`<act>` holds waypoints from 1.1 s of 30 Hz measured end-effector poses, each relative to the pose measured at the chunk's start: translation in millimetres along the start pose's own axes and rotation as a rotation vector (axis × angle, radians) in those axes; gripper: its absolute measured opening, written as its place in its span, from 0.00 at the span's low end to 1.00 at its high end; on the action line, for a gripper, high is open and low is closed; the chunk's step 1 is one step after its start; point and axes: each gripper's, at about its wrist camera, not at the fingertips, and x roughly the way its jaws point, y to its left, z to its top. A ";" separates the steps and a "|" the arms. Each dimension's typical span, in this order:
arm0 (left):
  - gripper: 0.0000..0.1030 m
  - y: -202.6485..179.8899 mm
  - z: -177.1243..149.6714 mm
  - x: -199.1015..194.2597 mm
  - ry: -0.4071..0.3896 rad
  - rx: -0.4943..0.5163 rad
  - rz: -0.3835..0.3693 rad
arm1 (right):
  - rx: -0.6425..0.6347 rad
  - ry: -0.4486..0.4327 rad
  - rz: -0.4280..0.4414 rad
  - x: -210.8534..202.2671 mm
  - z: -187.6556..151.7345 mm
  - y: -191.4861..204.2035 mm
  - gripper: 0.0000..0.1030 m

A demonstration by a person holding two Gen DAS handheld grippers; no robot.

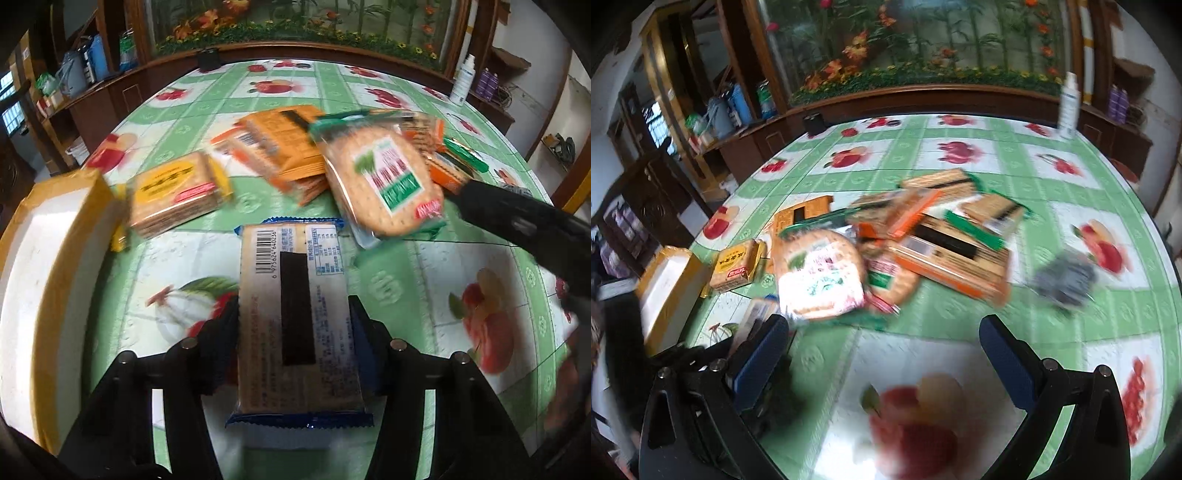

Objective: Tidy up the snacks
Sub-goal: 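Grasp the white biscuit pack with left tool while right tool grasps round cracker pack, then carry both packs over the foam box and release them inside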

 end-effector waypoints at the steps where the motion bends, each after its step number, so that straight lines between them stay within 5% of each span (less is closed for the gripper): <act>1: 0.56 4.6 -2.0 -1.5 0.001 -0.002 0.004 | -0.021 0.005 -0.010 6.4 2.6 5.2 1.00; 10: 0.56 23.7 -13.4 -9.7 0.001 -0.012 -0.008 | -0.147 0.069 0.031 36.1 6.2 31.9 0.99; 16: 0.56 38.5 -24.2 -18.7 0.003 -0.044 0.006 | -0.476 0.121 0.091 38.6 -6.0 56.1 1.00; 33: 0.56 48.3 -32.9 -25.1 0.008 -0.031 0.027 | -0.543 0.198 0.138 24.8 -39.3 71.7 0.99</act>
